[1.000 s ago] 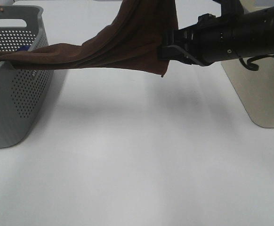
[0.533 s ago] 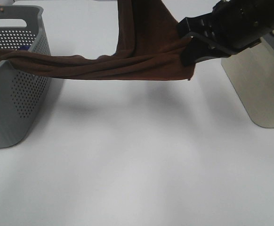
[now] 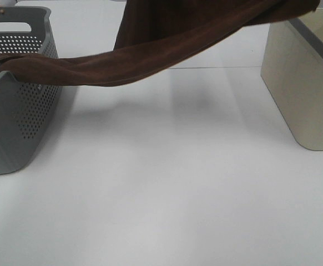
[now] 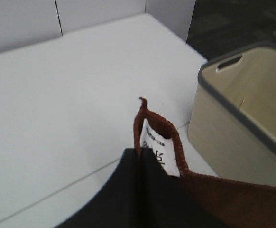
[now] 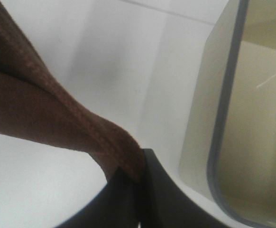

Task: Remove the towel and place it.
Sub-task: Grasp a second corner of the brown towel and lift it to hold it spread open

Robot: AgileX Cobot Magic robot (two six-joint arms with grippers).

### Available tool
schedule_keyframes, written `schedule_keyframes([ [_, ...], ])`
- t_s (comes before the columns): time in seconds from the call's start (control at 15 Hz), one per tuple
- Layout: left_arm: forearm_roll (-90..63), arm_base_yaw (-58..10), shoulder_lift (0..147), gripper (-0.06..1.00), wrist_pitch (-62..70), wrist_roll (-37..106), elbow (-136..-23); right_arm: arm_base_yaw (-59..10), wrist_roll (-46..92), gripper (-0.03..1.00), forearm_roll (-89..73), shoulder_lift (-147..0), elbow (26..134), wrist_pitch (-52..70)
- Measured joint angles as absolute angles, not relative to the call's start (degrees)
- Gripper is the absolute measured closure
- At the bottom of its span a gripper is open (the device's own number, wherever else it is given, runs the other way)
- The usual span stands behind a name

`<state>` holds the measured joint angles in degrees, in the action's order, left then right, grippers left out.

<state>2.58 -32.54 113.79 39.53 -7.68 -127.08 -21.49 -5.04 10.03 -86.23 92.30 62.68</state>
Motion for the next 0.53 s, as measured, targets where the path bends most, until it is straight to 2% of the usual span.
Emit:
schedule_keyframes([
  [0.27,3.6,-33.0,107.2,0.94,38.7,-7.7,-132.0,-21.5,-5.1,0.97,16.2,-86.2,109.7,67.3],
  [0.53,9.8,-32.7,105.3,0.94,40.2,-7.6,-132.1,-21.4,-5.0,0.97,15.2,-86.2,114.2,69.2],
])
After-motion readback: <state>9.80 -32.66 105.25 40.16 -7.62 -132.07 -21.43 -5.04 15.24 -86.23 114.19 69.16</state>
